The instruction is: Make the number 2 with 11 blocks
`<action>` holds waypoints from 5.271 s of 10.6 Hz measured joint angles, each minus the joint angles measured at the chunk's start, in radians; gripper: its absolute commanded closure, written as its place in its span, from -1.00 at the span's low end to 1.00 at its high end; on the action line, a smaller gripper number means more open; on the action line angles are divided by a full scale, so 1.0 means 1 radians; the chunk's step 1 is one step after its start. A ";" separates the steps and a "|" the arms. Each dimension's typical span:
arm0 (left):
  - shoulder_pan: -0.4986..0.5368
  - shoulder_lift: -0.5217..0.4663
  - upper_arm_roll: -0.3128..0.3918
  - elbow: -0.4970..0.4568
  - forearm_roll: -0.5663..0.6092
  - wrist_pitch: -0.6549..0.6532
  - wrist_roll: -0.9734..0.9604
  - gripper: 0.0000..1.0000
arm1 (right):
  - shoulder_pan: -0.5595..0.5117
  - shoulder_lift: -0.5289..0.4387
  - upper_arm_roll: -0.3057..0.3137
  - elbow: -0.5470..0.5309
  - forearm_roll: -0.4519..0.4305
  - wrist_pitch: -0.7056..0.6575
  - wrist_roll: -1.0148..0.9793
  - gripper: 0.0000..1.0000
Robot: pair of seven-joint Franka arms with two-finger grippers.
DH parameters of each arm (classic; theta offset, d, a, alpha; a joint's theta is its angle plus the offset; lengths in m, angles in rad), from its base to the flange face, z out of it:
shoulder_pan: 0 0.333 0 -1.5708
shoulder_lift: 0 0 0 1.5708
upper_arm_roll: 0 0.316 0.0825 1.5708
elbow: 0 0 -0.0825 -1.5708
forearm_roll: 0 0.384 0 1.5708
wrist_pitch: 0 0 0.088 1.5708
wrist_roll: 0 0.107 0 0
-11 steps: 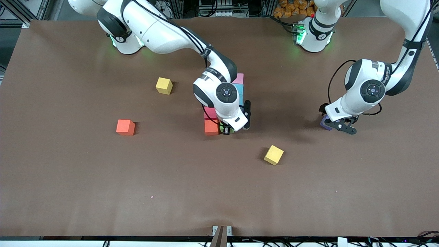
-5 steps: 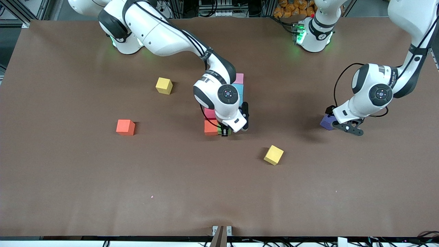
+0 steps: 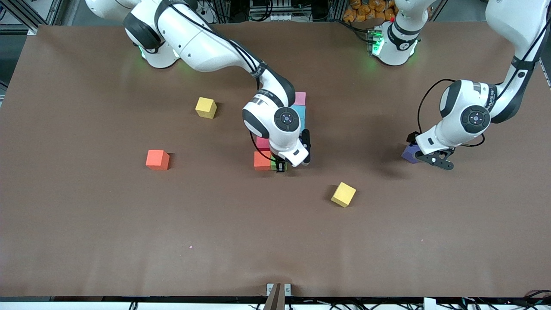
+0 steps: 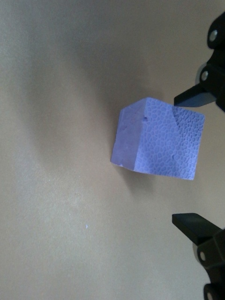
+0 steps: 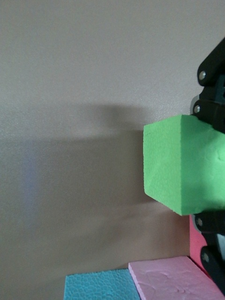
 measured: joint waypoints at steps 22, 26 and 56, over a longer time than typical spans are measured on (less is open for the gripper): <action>-0.002 0.050 -0.093 0.089 0.031 0.024 0.073 -0.22 | -0.002 -0.075 0.007 -0.023 -0.004 -0.038 0.002 -1.00; -0.030 0.044 -0.222 0.223 0.031 -0.086 0.073 -0.21 | -0.092 -0.138 0.003 -0.016 0.001 -0.090 0.012 -1.00; -0.785 0.476 -0.050 0.708 0.212 -0.251 0.379 -0.21 | -0.734 -0.934 0.004 -0.799 0.182 -0.220 0.427 -1.00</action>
